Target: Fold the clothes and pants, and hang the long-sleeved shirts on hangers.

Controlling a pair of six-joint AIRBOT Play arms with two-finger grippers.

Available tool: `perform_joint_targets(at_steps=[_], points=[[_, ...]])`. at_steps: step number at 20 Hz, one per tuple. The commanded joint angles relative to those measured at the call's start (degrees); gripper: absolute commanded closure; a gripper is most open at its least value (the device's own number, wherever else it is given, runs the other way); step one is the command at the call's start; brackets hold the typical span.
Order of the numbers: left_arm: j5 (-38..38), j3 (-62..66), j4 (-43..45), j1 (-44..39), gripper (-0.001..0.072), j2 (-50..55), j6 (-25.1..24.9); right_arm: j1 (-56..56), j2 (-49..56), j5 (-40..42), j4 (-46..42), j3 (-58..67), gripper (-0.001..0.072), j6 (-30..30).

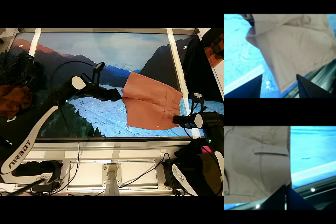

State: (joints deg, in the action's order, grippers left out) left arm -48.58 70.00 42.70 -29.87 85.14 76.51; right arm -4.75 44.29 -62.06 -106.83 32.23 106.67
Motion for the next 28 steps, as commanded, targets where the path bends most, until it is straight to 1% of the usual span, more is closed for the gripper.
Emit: perform_joint_targets(at_steps=[1, 2, 3, 9, 11, 12, 13, 16, 18, 21, 22, 24, 25, 26, 27, 28], points=[[-0.6, 0.0, -0.3, -2.2, 0.0215, 1.2, 1.4, 0.0, 0.0, 1.7, -4.5, -0.4, 0.07, 6.6], [-0.6, 0.0, -1.3, -3.3, 0.0215, 2.4, 2.8, 0.0, 0.0, 2.3, -3.6, -0.4, 0.07, 6.8], [-0.6, 0.0, -2.6, -4.2, 0.0215, 3.9, 3.0, 0.0, 0.0, 2.8, -3.0, -0.4, 0.07, 6.8], [-0.5, 0.0, -14.2, -8.3, 0.0215, 14.0, 2.5, 0.0, 0.0, 3.2, -2.9, -0.4, 0.07, 6.8], [-0.5, 0.0, -19.3, -9.7, 0.0216, 15.7, -1.3, 0.0, 0.0, 3.2, -2.9, -0.4, 0.07, 6.7], [0.0, 0.0, -20.7, -10.5, 0.0216, 16.3, -2.4, 0.0, 0.0, 3.2, -2.9, -0.4, 0.07, 6.7], [0.9, 0.0, -20.9, -11.3, 0.0216, 16.9, -2.4, 0.0, 0.0, 3.2, -2.9, -0.4, 0.07, 6.7], [2.0, 0.0, -21.0, -12.4, 0.0234, 18.8, -2.3, 0.0, 0.0, 3.2, -2.8, -0.4, 0.07, 6.7], [2.1, 0.0, -20.9, -12.5, 0.0335, 19.2, -2.4, 0.0, 0.0, 3.2, -2.6, -0.4, 0.07, 6.7], [0.1, 0.7, -20.8, -11.2, 0.0337, 18.6, -2.5, 0.0, 0.0, 3.2, -2.5, -0.4, 0.07, 6.7], [-0.9, 1.2, -20.7, -10.0, 0.0337, 18.3, -3.8, 0.0, 0.0, 3.2, -2.5, -0.4, 0.07, 6.7], [-3.9, 3.2, -17.3, -7.1, 0.0354, 17.8, -4.5, 0.0, 0.0, 3.2, -2.5, -0.4, 0.07, 6.7], [-5.4, 4.2, -14.2, -5.9, 0.0397, 17.6, -4.4, 0.0, 0.0, 3.4, -2.5, -0.4, 0.07, 6.7], [-6.5, 4.9, -11.0, -5.4, 0.0419, 17.6, -3.1, 0.0, 0.0, 3.7, -2.5, -0.4, 0.07, 6.7], [-6.8, 5.2, -7.1, -5.3, 0.0419, 17.6, -0.8, 0.0, 0.0, 4.1, -2.5, -0.4, 0.07, 6.7], [-6.8, 5.2, -4.1, -5.8, 0.0419, 17.7, 0.5, 0.0, 0.0, 4.4, -2.4, -0.4, 0.07, 6.7]])
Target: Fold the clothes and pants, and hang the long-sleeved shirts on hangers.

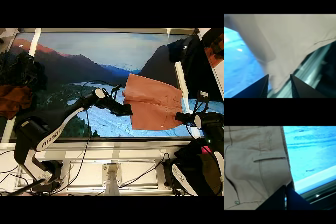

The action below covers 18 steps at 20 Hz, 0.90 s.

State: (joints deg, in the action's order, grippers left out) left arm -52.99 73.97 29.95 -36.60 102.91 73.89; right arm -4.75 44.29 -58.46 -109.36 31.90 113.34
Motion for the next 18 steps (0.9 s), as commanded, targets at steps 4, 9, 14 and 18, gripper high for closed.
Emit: perform_joint_targets(at_steps=[4, 9, 14, 18], points=[[-0.1, 1.2, 8.6, -3.0, -0.0009, 0.8, 3.3, 0.0, 0.0, 1.0, 1.0, 0.0, 0.07, 0.0], [6.5, 1.2, 8.4, -8.0, 0.0095, 2.2, 3.2, 0.0, 0.0, 1.0, 1.4, 0.0, 0.07, 0.0], [10.0, 2.6, 7.8, -6.4, 0.0696, 1.6, 0.2, 0.0, -0.1, 1.1, 3.4, 0.0, 0.07, -0.1], [2.1, 4.8, 19.0, 2.8, 0.0696, -4.3, -0.2, 0.0, -0.1, 2.2, 11.0, 0.1, 0.07, -10.6]])
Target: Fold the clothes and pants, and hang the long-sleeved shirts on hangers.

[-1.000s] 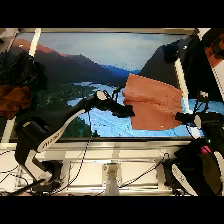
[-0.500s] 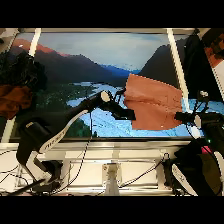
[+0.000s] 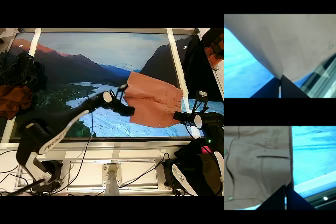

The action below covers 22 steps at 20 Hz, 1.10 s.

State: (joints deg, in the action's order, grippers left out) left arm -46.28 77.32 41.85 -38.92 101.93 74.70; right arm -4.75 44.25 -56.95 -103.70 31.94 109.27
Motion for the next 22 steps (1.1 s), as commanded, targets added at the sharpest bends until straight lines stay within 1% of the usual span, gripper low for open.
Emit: perform_joint_targets(at_steps=[1, 2, 3, 4, 5, 6, 7, 8, 9, 10, 12, 14, 17, 18, 19, 20, 21, 22], points=[[-7.9, 2.2, 9.8, 7.6, 0.0697, -5.3, -0.9, 0.0, 0.0, 0.9, 8.7, 0.0, 0.0701, -8.4], [-11.3, 3.1, 12.5, 9.9, 0.0697, -7.6, -0.4, 0.0, 0.0, 1.2, 14.1, 0.0, 0.0701, -11.1], [-14.2, 3.9, 16.3, 11.6, 0.0698, -9.7, 0.2, 0.0, 0.0, 1.5, 20.6, 0.0, 0.0701, -15.1], [-16.7, 4.7, 22.4, 12.6, 0.0697, -12.0, 1.7, 0.0, 0.0, 1.6, 28.2, 0.0, 0.0701, -20.7], [-18.6, 5.3, 30.2, 12.6, 0.0698, -14.1, 3.6, 0.0, 0.0, 1.6, 33.8, 0.0, 0.0701, -24.6], [-20.6, 5.5, 39.6, 12.0, 0.0697, -16.3, 5.6, 0.0, 0.0, 1.5, 37.6, 0.0, 0.0701, -26.5], [-23.1, 5.5, 47.1, 11.1, 0.0697, -18.1, 7.2, 0.0, 0.0, 1.4, 39.0, 0.0, 0.07, -26.6], [-26.6, 5.5, 51.8, 10.1, 0.0696, -19.3, 8.3, 0.0, 0.0, 1.0, 39.1, 0.0, 0.07, -26.6], [-30.2, 5.5, 52.4, 9.3, 0.0695, -19.8, 8.6, 0.0, 0.0, -0.1, 39.0, 0.0, 0.0701, -26.7], [-34.1, 5.5, 51.3, 8.7, 0.0693, -19.8, 8.7, 0.0, 0.0, -1.7, 39.0, 0.0, 0.0701, -27.6], [-38.4, 4.8, 47.8, 7.4, 0.0686, -19.4, 8.7, 0.0, 0.0, -5.8, 39.0, 0.0, 0.07, -29.2], [-38.8, 4.4, 46.3, 6.3, 0.0684, -18.1, 8.7, 0.0, 0.0, -8.7, 39.0, 0.0, 0.07, -29.5], [-38.9, 4.4, 46.2, 5.7, 0.0684, -15.4, 8.7, 0.0, 0.0, -9.0, 39.5, 0.0, 0.07, -29.5], [-39.8, 4.4, 46.2, 5.8, 0.0668, -14.4, 8.7, 0.0, 0.0, -9.0, 39.7, 0.0, 0.07, -29.5], [-41.3, 4.3, 46.4, 5.9, 0.044, -13.4, 9.0, 0.0, 0.0, -9.0, 39.8, 0.0, 0.0699, -29.5], [-42.4, 4.1, 46.4, 5.8, 0.0046, -12.6, 10.3, 0.0, 0.0, -9.0, 39.8, 0.0, 0.0699, -29.5], [-43.5, 4.1, 46.6, 5.8, 0.0008, -11.6, 12.0, 0.0, 0.0, -8.8, 39.8, 0.0, 0.0699, -29.5], [-44.0, 4.1, 46.7, 5.8, 0.0008, -10.7, 11.9, 0.0, 0.0, -8.5, 39.8, 0.0, 0.0699, -29.5]])
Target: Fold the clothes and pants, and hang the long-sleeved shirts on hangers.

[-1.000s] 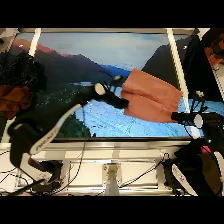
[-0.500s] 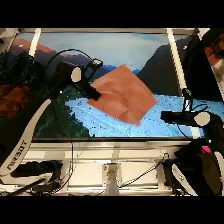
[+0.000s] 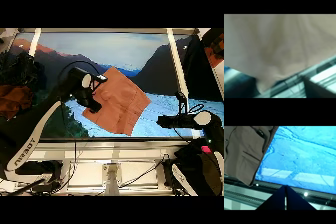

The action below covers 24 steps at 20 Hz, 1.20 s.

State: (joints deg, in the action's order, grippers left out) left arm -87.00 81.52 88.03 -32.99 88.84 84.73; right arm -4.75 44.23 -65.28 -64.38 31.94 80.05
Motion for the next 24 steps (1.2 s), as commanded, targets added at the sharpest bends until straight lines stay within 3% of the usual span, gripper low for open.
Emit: perform_joint_targets(at_steps=[1, 5, 10, 14, 16, 20, 24], points=[[-3.0, -0.1, 1.4, -0.1, 0.0009, 3.1, 1.9, 0.0, 0.0, 0.4, 0.6, 0.0, 0.0699, -0.3], [5.9, -0.1, 7.9, 1.1, 0.001, 2.7, 3.8, 0.0, 0.0, 0.8, 0.8, 0.0, 0.0699, -0.3], [4.3, -0.1, 8.0, 8.5, 0.001, -1.1, 4.5, 0.0, 0.0, 3.0, 1.0, 0.0, 0.0697, -0.3], [6.2, -0.1, 7.4, 17.0, 0.0012, -3.8, 4.1, 0.0, 0.1, 3.3, 2.8, 0.0, 0.0608, -0.3], [9.1, -1.8, 3.1, 21.7, 0.0012, -5.6, 2.5, 0.0, 0.1, 3.4, 4.8, 0.0, 0.0608, -0.6], [10.9, -11.2, -15.2, 30.9, 0.0013, -7.6, -6.7, 0.2, 0.1, 3.3, 6.1, 0.0, 0.0608, -2.0], [11.6, -22.3, -24.3, 34.2, 0.0011, -7.5, -7.2, 0.2, 0.1, 3.3, 6.2, 0.0, 0.0609, -2.7]])
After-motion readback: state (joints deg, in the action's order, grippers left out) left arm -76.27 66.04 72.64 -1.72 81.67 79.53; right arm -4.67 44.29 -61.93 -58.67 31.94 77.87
